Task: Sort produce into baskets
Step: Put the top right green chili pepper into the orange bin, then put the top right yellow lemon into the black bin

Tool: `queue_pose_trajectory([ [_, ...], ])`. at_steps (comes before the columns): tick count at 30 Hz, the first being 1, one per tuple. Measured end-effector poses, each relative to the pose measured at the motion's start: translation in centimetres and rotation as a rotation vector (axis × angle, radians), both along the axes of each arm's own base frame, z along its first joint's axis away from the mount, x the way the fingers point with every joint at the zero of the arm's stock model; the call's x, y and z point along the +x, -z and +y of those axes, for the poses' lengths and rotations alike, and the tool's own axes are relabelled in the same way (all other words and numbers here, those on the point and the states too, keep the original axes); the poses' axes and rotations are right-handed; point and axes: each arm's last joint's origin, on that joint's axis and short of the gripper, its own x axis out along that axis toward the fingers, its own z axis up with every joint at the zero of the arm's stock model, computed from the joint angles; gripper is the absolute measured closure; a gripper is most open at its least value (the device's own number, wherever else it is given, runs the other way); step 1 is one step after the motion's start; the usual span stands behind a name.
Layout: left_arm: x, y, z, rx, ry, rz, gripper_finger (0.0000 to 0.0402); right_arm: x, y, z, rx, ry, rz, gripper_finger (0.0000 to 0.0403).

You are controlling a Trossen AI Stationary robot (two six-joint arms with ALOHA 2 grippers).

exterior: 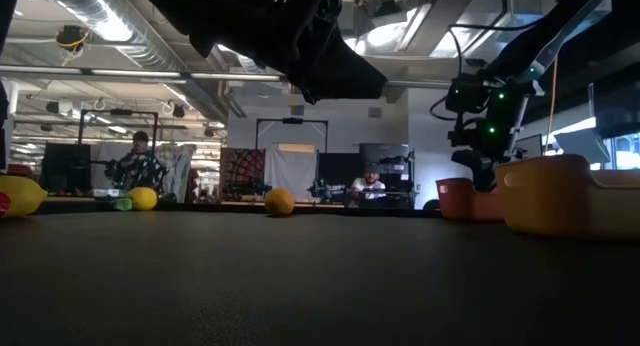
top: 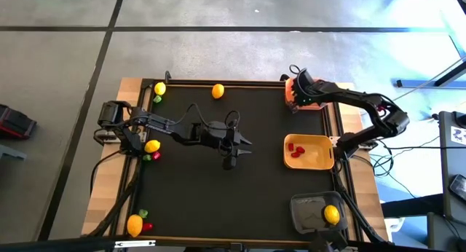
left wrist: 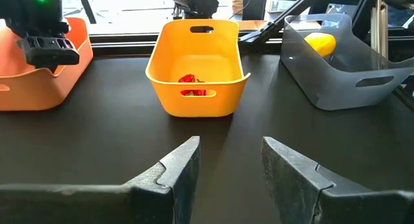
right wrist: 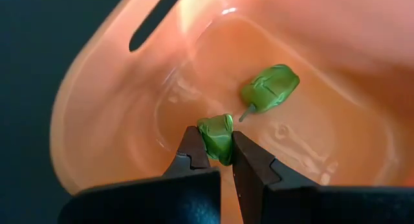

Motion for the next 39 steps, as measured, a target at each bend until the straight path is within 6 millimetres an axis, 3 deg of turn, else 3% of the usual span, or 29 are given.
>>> queue_pose_trajectory([
  [8,0.0,0.0,0.0,0.000,0.000,0.000,0.0243,0.1,0.4,-0.1,0.008,0.003,0.017,0.0379],
  [21,0.0,0.0,0.0,0.000,0.000,-0.001,0.0243,0.0,0.2,0.0,-0.004,-0.029,0.026,0.0263],
  [34,0.0,0.0,0.0,0.000,0.000,-0.004,0.0243,-1.2,-4.0,1.5,-0.129,-0.047,-0.069,0.0255],
  [39,0.0,0.0,0.0,0.003,0.001,-0.005,0.0243,-1.3,-5.9,2.6,-0.161,-0.108,-0.193,0.0255],
])
